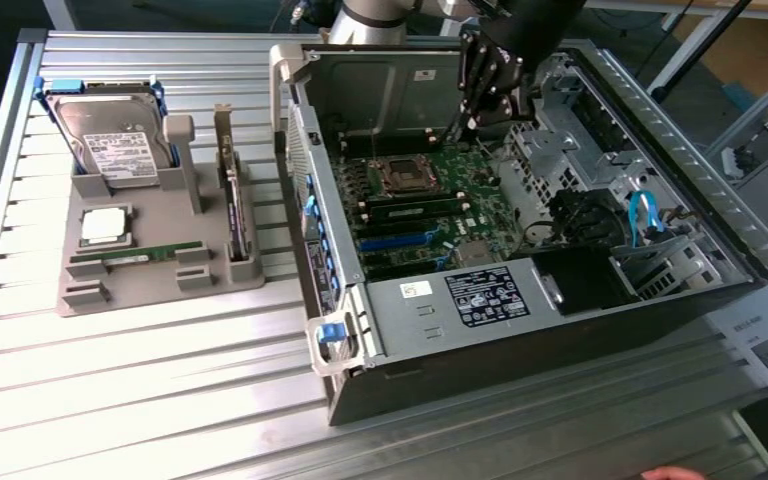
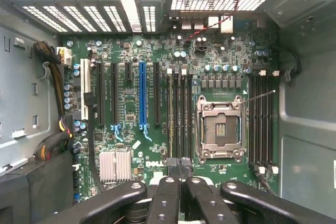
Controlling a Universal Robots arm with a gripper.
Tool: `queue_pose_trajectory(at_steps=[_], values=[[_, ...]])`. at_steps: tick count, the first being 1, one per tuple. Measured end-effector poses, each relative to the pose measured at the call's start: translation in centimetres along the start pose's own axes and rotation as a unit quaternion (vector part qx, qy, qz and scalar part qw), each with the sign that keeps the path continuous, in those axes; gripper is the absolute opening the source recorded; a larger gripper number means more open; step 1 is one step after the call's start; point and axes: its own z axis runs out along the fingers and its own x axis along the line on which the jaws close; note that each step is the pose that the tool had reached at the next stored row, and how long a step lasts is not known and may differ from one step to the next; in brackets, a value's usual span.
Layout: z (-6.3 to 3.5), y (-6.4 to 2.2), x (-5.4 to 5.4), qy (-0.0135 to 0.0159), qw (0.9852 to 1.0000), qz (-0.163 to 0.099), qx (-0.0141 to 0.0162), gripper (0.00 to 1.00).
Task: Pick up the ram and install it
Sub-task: 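Press down the ram until it locks into place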
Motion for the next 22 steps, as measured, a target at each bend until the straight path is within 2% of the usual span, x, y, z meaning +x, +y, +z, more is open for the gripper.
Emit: queue_pose_trajectory(at_steps=[3, 22], values=[[-0.01, -0.19, 0.0, 0.0000, 1.0000, 0.000, 0.0000, 0.10], [-0.13, -3.08, 0.0, 0.0001, 1.0000, -0.003, -0.0001, 0.10]])
